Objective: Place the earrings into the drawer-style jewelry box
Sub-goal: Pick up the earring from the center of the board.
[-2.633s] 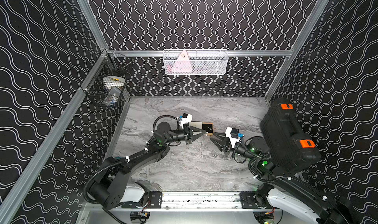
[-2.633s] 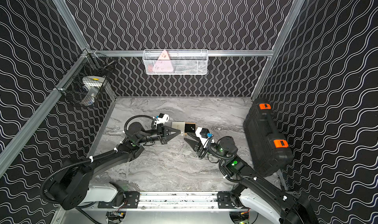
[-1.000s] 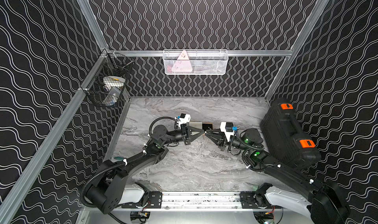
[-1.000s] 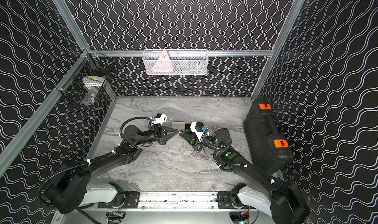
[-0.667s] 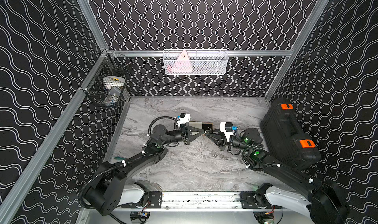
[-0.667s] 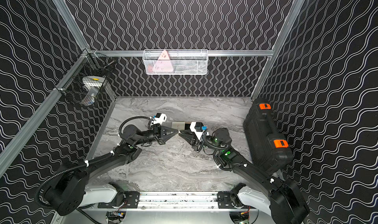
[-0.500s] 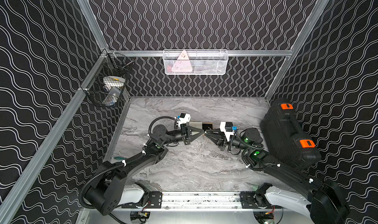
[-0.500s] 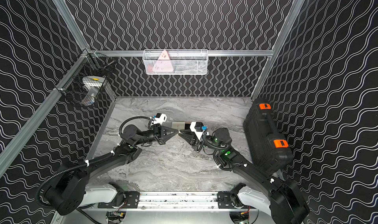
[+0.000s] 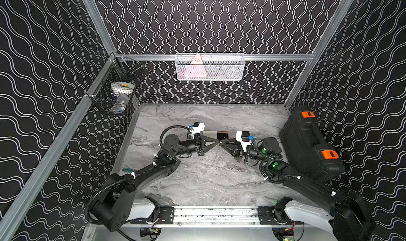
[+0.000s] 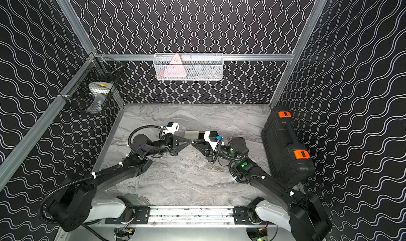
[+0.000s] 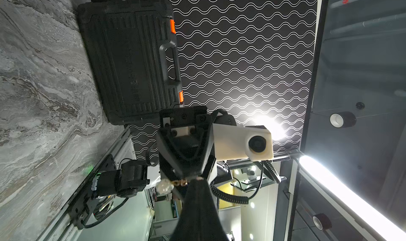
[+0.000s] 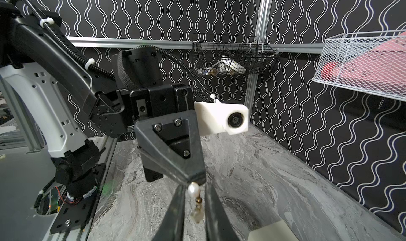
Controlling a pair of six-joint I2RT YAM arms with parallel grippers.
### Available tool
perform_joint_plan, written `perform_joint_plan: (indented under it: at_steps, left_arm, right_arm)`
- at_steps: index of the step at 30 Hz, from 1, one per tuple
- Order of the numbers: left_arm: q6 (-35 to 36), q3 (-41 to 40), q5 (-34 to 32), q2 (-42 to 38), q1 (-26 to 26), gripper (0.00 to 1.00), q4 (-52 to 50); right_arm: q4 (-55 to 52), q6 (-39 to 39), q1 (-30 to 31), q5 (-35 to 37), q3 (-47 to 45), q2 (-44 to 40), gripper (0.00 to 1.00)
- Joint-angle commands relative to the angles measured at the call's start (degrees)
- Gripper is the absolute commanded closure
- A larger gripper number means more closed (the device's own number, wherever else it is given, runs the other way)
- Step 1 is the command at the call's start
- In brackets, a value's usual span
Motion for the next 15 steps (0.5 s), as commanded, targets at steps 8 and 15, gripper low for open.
perform_joint_plan:
  at_steps: [8, 15]
  left_arm:
    - [-0.43, -0.13, 0.87, -0.22, 0.11, 1.00, 1.83]
    - [0.18, -0.22, 0.79, -0.63, 0.10, 1.00, 0.85]
  right_arm:
    - [2.47, 0.34, -0.05, -0.75, 0.65, -0.27, 0.85]
    - [2.13, 0.17, -0.10, -1.49, 0.82, -0.26, 0.92]
